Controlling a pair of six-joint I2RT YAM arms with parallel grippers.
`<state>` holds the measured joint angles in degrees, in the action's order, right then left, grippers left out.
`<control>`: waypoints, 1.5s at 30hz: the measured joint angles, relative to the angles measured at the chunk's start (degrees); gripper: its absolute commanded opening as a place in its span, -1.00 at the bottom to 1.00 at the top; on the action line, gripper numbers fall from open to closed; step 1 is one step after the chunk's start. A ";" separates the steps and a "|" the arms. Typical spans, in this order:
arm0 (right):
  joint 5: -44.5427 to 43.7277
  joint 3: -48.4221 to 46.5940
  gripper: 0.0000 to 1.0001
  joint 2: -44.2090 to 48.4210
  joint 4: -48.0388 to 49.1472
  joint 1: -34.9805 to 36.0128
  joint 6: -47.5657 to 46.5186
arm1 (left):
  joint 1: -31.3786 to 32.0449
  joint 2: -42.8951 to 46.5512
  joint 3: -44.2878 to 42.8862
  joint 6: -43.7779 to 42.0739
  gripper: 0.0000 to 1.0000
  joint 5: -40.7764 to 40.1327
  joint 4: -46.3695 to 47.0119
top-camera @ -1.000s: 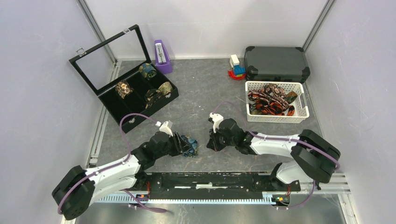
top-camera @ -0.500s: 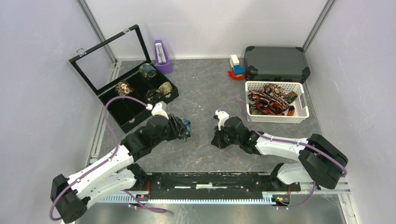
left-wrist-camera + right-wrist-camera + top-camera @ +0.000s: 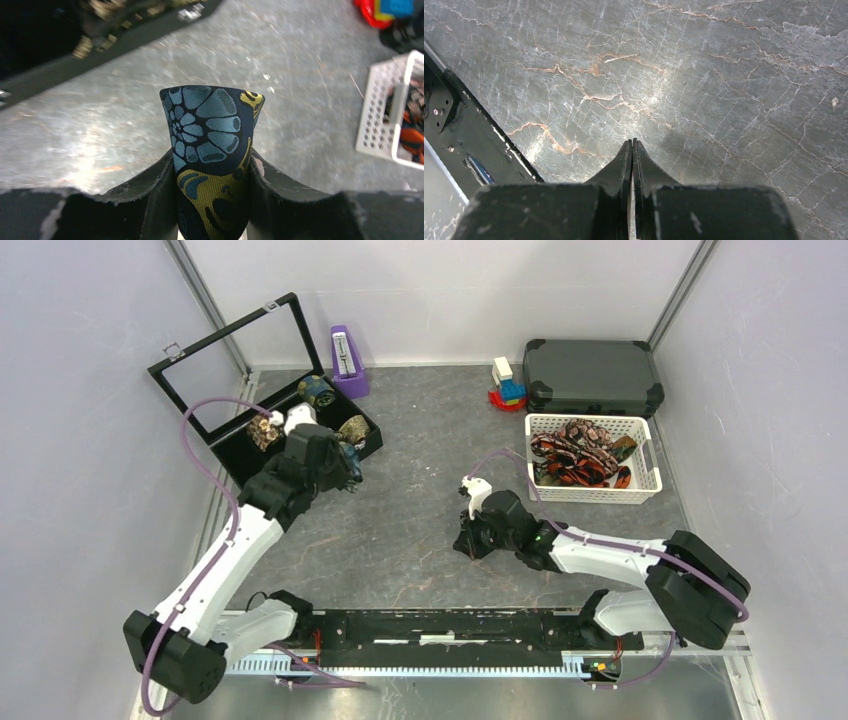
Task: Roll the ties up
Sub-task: Place the tie in the storage box.
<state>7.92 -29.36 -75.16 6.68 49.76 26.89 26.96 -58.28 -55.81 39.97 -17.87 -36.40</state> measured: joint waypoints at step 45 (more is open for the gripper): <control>2.43 4.55 -0.94 3.10 0.20 0.00 -0.13 | -42.82 -29.90 -7.02 -8.31 -0.96 31.74 3.63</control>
<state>10.35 -24.82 -72.05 6.87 49.76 26.76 -15.86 -88.18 -62.83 31.66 13.87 -32.77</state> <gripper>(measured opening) 0.039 0.483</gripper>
